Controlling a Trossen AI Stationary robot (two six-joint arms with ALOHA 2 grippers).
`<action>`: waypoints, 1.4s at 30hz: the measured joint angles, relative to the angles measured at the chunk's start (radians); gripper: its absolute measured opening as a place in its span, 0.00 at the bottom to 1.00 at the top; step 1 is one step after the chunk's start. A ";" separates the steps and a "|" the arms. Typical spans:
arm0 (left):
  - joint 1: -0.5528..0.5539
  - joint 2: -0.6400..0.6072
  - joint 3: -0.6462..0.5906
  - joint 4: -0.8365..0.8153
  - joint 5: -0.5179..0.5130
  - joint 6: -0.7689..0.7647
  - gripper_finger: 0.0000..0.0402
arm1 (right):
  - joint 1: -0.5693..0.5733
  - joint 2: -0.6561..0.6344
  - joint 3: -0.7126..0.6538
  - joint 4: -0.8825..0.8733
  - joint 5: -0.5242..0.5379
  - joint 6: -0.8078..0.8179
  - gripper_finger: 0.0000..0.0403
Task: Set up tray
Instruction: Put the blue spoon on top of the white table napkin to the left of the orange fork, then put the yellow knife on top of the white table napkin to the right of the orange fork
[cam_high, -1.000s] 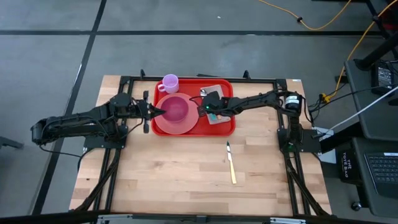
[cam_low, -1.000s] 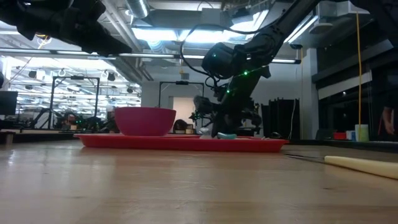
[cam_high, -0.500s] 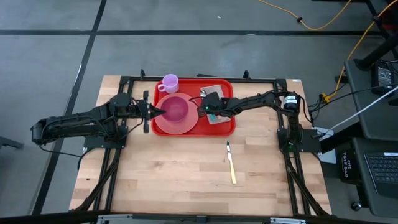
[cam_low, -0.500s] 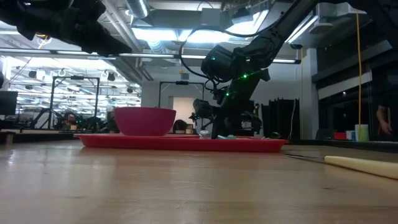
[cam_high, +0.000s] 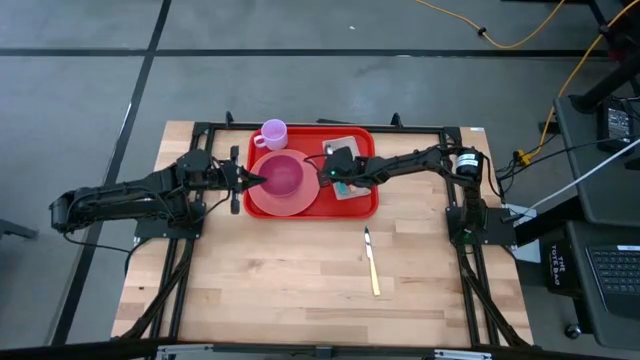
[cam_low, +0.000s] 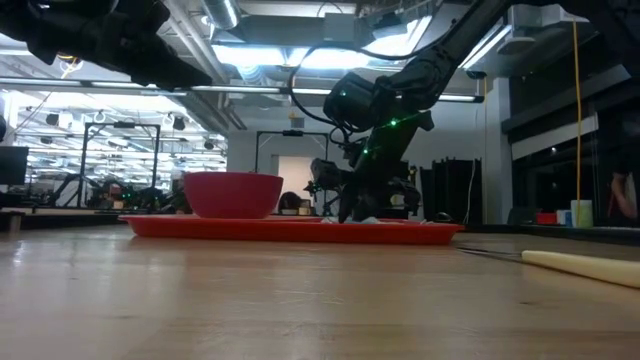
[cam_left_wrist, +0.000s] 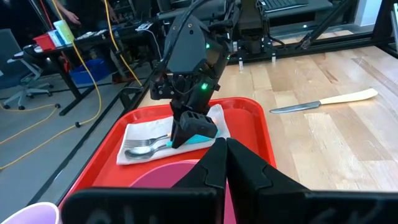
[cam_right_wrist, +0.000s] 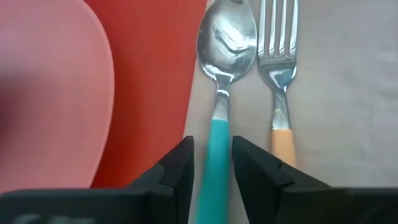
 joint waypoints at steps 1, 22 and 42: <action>0.000 0.000 0.000 0.000 0.000 0.000 0.00 | -0.001 0.000 0.000 0.000 0.000 0.000 0.29; 0.000 0.000 0.000 -0.003 0.000 -0.042 0.00 | -0.008 -0.027 0.000 -0.004 -0.039 -0.109 0.26; 0.000 0.000 0.000 0.001 0.000 -0.100 0.00 | 0.102 -0.363 0.000 -0.296 0.169 -0.292 0.26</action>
